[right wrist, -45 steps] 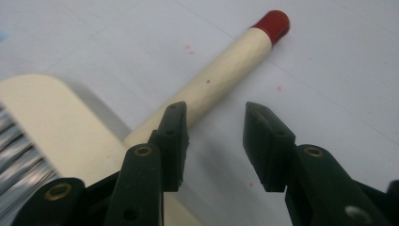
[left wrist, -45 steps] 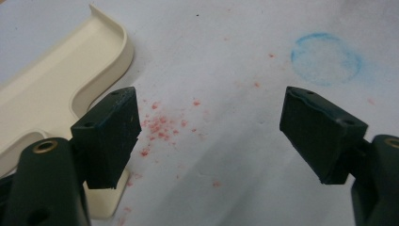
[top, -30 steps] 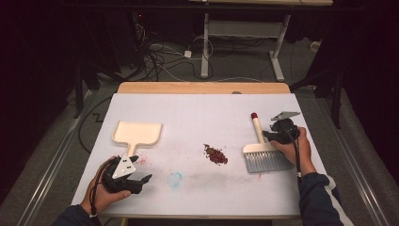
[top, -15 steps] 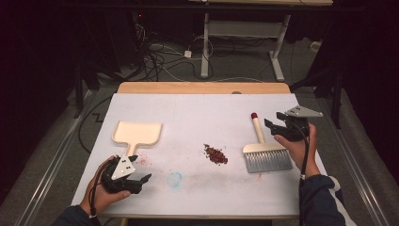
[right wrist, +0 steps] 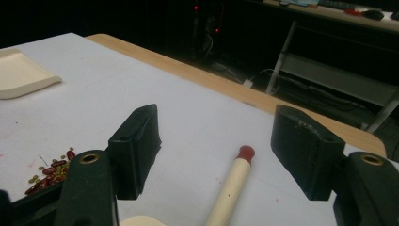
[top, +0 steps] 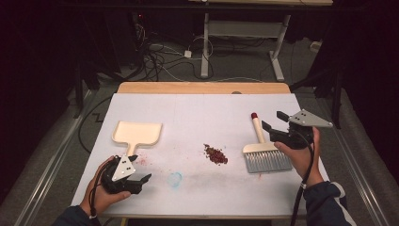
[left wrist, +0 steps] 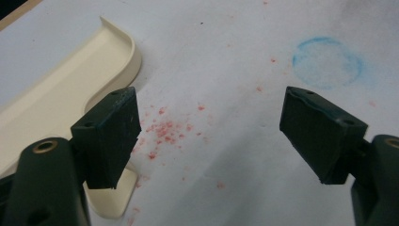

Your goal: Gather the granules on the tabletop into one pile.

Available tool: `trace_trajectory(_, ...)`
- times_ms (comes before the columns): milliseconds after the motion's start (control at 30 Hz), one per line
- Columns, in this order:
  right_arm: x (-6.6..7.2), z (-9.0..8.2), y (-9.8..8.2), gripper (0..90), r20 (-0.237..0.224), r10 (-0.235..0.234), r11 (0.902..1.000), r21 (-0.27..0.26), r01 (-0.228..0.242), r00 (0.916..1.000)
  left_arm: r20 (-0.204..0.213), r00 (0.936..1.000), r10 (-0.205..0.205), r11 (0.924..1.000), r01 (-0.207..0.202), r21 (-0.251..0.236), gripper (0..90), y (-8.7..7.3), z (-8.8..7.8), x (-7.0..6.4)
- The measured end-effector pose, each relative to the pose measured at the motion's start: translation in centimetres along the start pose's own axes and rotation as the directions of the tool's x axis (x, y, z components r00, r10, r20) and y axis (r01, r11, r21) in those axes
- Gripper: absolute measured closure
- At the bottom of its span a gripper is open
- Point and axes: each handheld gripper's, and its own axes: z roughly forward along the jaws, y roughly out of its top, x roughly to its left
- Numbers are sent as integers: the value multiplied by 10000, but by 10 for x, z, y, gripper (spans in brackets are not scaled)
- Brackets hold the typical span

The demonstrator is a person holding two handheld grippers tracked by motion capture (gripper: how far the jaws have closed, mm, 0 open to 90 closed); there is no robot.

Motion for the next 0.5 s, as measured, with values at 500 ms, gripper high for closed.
trace_trajectory(500, 25, -26, -9, 246, 480, -711, 9972, -199, 721, 9963, -15, 10000, 24, 10000, -25, -84, 201, 0, -1, 0)
